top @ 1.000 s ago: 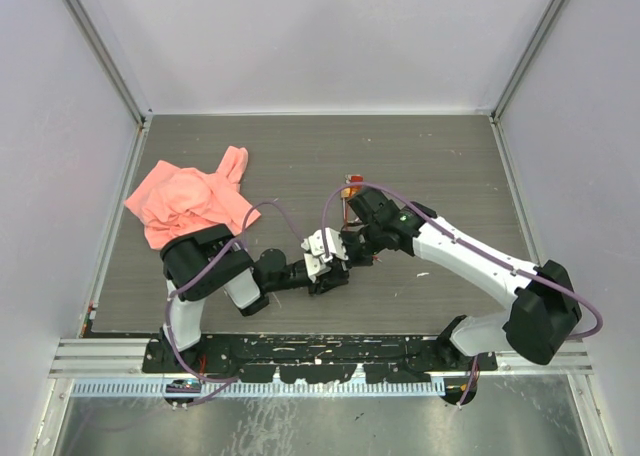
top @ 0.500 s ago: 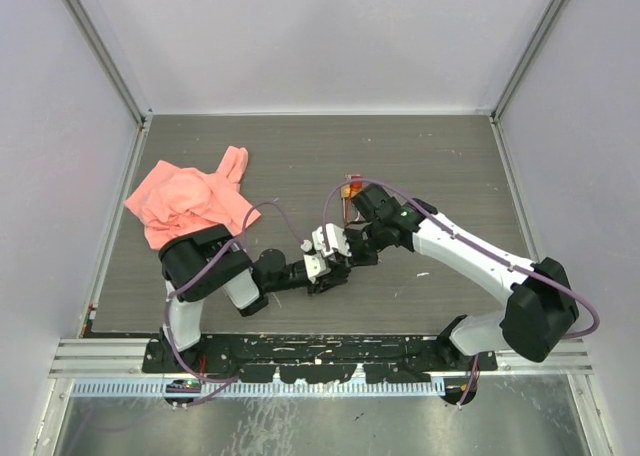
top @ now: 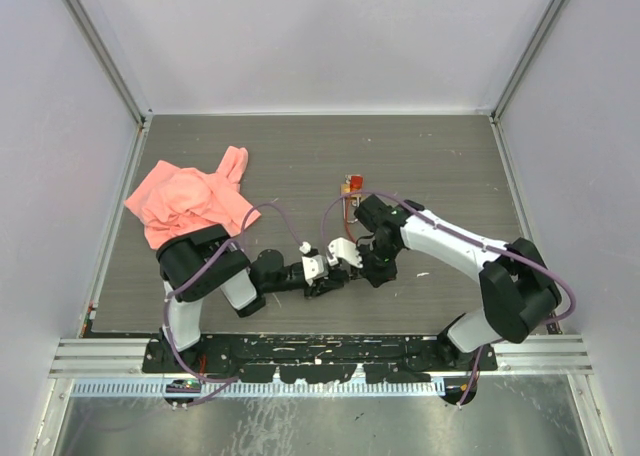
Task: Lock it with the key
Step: Lock the lock.
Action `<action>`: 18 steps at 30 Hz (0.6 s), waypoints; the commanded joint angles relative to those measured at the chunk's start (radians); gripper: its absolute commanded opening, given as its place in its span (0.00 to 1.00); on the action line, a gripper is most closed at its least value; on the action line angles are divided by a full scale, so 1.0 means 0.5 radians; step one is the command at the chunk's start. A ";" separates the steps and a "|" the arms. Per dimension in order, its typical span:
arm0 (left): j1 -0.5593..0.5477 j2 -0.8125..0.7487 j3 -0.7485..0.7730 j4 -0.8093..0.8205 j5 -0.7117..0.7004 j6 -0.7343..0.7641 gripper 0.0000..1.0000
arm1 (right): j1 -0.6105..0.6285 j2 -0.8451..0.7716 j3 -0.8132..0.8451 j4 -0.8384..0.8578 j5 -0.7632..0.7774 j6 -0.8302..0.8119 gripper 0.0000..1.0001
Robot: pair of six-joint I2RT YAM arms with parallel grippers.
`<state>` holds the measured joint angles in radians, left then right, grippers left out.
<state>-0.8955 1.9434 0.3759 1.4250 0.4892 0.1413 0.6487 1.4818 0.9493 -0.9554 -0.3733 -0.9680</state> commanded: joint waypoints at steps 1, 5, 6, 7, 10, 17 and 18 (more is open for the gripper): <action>0.020 0.030 0.008 0.015 -0.080 0.012 0.03 | -0.056 -0.136 0.158 0.033 -0.259 0.141 0.01; 0.025 0.016 -0.012 0.015 -0.095 -0.002 0.02 | -0.177 -0.157 0.219 0.098 -0.458 0.197 0.01; 0.027 0.004 -0.019 0.015 -0.096 -0.005 0.02 | -0.224 -0.165 0.221 0.119 -0.497 0.213 0.03; 0.030 -0.012 -0.031 0.015 -0.097 -0.011 0.02 | -0.310 -0.172 0.229 0.134 -0.553 0.228 0.08; 0.058 -0.079 -0.061 0.015 -0.088 -0.066 0.00 | -0.504 -0.193 0.266 0.176 -0.739 0.235 0.23; 0.118 -0.354 -0.086 0.015 -0.027 -0.257 0.00 | -0.652 -0.251 0.117 0.458 -1.337 0.016 0.96; 0.136 -0.406 -0.093 0.015 -0.009 -0.285 0.00 | -0.651 -0.222 0.122 0.432 -1.405 -0.029 0.98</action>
<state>-0.8532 1.8557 0.3309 1.3506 0.4652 0.0639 0.3256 1.3750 1.0210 -0.7906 -0.8360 -0.8860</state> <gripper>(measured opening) 0.324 0.945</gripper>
